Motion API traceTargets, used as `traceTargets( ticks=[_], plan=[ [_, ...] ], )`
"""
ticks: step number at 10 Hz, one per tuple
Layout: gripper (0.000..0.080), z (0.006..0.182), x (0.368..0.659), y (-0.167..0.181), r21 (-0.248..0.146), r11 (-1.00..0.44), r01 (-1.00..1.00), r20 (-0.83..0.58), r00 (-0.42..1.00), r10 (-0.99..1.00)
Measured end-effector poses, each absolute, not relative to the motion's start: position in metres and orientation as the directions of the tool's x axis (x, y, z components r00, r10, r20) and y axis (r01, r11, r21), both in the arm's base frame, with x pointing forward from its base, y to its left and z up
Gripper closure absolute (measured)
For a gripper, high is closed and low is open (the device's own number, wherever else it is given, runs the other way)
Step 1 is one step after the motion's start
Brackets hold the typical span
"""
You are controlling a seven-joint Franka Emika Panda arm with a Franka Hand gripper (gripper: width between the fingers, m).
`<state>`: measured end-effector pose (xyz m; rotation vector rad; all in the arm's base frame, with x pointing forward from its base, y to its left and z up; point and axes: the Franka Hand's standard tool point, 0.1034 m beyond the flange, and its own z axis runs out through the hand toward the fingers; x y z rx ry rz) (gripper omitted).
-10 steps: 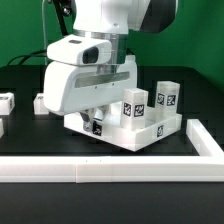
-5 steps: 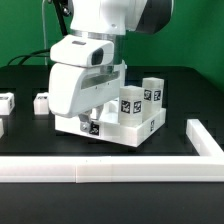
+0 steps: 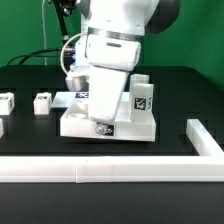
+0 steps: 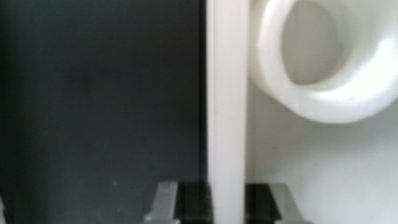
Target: Assemble square table
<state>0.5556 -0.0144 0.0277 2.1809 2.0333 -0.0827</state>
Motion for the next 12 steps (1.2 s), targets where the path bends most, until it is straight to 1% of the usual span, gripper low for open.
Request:
traceTargets(
  ticks=[1, 3, 6, 7, 8, 10, 11, 12],
  plan=[
    [0.0738, 0.026, 0.559, -0.010, 0.073, -0.023, 0.997, -0.156, 0.034, 0.987],
    [0.0738, 0.025, 0.559, -0.014, 0.056, 0.073, 0.996, -0.171, -0.062, 0.983],
    [0.0738, 0.024, 0.558, -0.020, 0.019, 0.262, 0.965, -0.200, -0.254, 0.946],
    [0.0738, 0.024, 0.558, -0.019, 0.012, 0.281, 0.960, -0.205, -0.273, 0.940],
    [0.0738, 0.026, 0.561, -0.004, -0.014, 0.321, 0.947, -0.211, -0.316, 0.925],
    [0.0738, 0.027, 0.573, 0.016, -0.087, 0.491, 0.867, -0.207, -0.498, 0.842],
    [0.0738, 0.026, 0.576, 0.021, -0.105, 0.541, 0.835, -0.202, -0.550, 0.810],
    [0.0738, 0.025, 0.576, 0.017, -0.114, 0.577, 0.809, -0.201, -0.587, 0.784]
  ],
)
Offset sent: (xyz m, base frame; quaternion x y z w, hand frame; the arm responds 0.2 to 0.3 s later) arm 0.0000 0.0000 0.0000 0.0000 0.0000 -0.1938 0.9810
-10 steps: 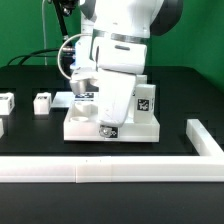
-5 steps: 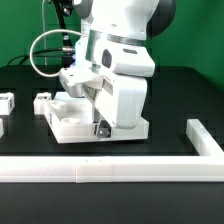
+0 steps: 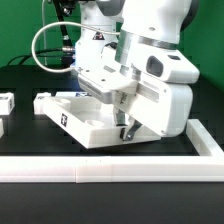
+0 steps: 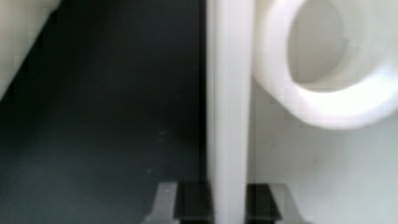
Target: Assemble square table
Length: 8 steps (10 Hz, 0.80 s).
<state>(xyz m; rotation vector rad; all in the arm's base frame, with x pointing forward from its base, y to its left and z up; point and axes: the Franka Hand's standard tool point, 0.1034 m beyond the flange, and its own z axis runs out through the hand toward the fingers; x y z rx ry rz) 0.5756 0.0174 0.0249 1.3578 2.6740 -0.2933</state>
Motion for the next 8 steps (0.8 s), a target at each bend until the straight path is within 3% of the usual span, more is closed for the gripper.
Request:
traceTargets(
  ticks=[1, 5, 6, 7, 8],
  plan=[
    [0.0738, 0.024, 0.575, 0.015, -0.123, 0.600, 0.791, -0.202, -0.612, 0.765],
    [0.0738, 0.024, 0.578, 0.013, -0.092, 0.598, 0.796, -0.207, -0.602, 0.771],
    [0.0738, 0.024, 0.584, 0.013, 0.010, 0.611, 0.791, -0.221, -0.595, 0.773],
    [0.0738, 0.020, 0.580, 0.017, 0.027, 0.632, 0.775, -0.227, -0.611, 0.759],
    [0.0738, 0.022, 0.582, 0.033, 0.069, 0.667, 0.742, -0.242, -0.636, 0.733]
  ],
)
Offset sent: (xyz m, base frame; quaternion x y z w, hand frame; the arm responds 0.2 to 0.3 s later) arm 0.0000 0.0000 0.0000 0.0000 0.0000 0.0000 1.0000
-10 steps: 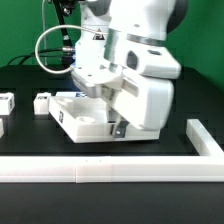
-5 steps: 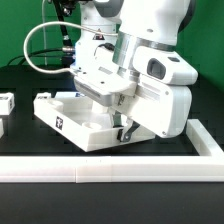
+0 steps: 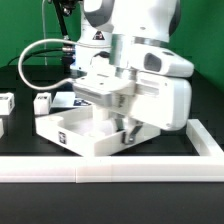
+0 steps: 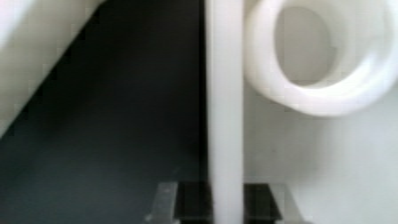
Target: Assemble square table
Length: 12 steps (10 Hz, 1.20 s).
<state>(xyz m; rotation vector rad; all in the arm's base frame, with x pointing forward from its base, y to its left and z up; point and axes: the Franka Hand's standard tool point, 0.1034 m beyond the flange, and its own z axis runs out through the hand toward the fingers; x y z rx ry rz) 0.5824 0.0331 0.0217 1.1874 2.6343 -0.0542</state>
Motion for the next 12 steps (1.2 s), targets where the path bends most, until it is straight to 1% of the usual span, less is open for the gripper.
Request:
traceTargets(
  ticks=[1, 2, 7, 9, 11, 12],
  plan=[
    [0.0738, 0.022, 0.582, 0.044, 0.091, 0.700, 0.708, -0.251, -0.664, 0.705],
    [0.0738, 0.021, 0.579, 0.050, 0.057, 0.727, 0.684, -0.256, -0.694, 0.673],
    [0.0738, 0.020, 0.578, 0.047, 0.055, 0.721, 0.691, -0.256, -0.688, 0.679],
    [0.0738, 0.018, 0.576, 0.063, 0.024, 0.756, 0.654, -0.259, -0.726, 0.637],
    [0.0738, 0.017, 0.578, 0.073, 0.014, 0.772, 0.636, -0.261, -0.743, 0.617],
    [0.0738, 0.017, 0.578, 0.072, 0.014, 0.770, 0.638, -0.260, -0.741, 0.618]
  ],
)
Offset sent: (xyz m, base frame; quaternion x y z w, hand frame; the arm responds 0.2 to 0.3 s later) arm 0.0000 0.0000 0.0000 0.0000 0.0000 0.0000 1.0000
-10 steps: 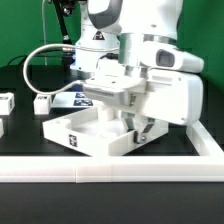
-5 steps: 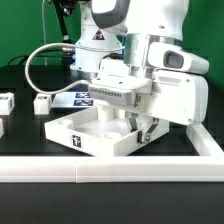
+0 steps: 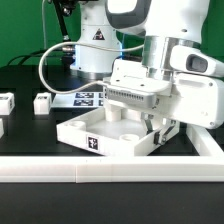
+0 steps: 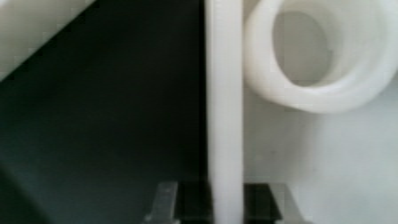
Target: Assemble square table
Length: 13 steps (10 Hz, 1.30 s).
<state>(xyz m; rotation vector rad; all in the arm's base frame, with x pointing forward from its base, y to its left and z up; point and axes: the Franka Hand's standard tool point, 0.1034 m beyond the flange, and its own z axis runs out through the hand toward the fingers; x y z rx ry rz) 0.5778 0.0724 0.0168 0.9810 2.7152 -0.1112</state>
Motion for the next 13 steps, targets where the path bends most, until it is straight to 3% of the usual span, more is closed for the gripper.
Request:
traceTargets(
  ticks=[7, 13],
  plan=[
    [0.0738, 0.016, 0.578, 0.069, 0.013, 0.766, 0.642, -0.260, -0.738, 0.623],
    [0.0738, 0.015, 0.576, 0.058, -0.102, 0.939, 0.330, -0.265, -0.918, 0.294]
  ],
)
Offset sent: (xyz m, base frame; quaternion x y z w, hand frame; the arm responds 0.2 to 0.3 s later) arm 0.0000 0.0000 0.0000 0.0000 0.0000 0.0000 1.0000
